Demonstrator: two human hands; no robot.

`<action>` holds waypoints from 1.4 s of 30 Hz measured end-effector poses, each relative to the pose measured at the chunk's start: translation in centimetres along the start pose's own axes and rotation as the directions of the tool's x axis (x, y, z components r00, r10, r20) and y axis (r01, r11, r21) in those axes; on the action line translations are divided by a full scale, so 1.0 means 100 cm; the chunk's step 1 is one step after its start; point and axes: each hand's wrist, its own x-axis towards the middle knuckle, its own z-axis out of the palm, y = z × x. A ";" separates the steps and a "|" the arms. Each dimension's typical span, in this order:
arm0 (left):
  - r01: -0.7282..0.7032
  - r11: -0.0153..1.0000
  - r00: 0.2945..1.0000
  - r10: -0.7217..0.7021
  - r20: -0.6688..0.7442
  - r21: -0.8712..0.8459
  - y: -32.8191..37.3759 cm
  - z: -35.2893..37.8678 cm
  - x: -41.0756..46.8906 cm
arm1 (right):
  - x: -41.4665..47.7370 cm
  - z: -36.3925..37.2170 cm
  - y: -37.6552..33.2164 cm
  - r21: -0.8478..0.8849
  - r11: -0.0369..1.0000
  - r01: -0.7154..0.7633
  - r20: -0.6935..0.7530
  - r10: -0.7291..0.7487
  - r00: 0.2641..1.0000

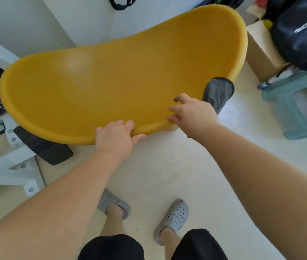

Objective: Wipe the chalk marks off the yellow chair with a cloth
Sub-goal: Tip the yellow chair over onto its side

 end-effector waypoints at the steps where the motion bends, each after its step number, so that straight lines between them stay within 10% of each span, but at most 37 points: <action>1: 0.003 1.000 1.000 -0.003 0.013 0.000 0.003 -0.002 0.005 | 0.007 0.001 -0.009 0.046 0.998 -0.040 -0.004 0.040 0.999; 6: 0.017 1.000 0.999 -0.018 0.038 0.024 0.010 -0.003 0.016 | 0.018 0.006 -0.010 0.251 0.915 -0.317 -0.137 0.358 0.924; 11: 0.043 0.999 0.999 -0.043 -0.012 -0.032 0.031 -0.003 0.038 | 0.017 0.012 0.011 0.338 0.758 -0.557 0.028 0.583 0.812; 18: -0.076 0.997 0.961 0.078 -0.264 0.016 0.020 0.012 0.080 | 0.059 -0.009 0.034 0.302 0.800 -0.518 0.122 0.506 0.854; 29: -0.094 0.994 0.967 0.079 -0.241 -0.052 0.007 -0.006 0.128 | 0.105 -0.012 0.056 0.346 0.823 -0.451 0.098 0.446 0.890; 35: -0.123 0.988 0.969 0.101 -0.225 -0.088 0.006 -0.008 0.127 | 0.070 -0.002 0.050 0.632 0.703 -0.326 -0.064 0.467 0.882; 42: -0.081 0.959 0.980 0.027 -0.196 -0.270 0.003 -0.016 0.123 | 0.023 0.006 0.054 0.887 0.348 -0.302 0.075 0.539 0.839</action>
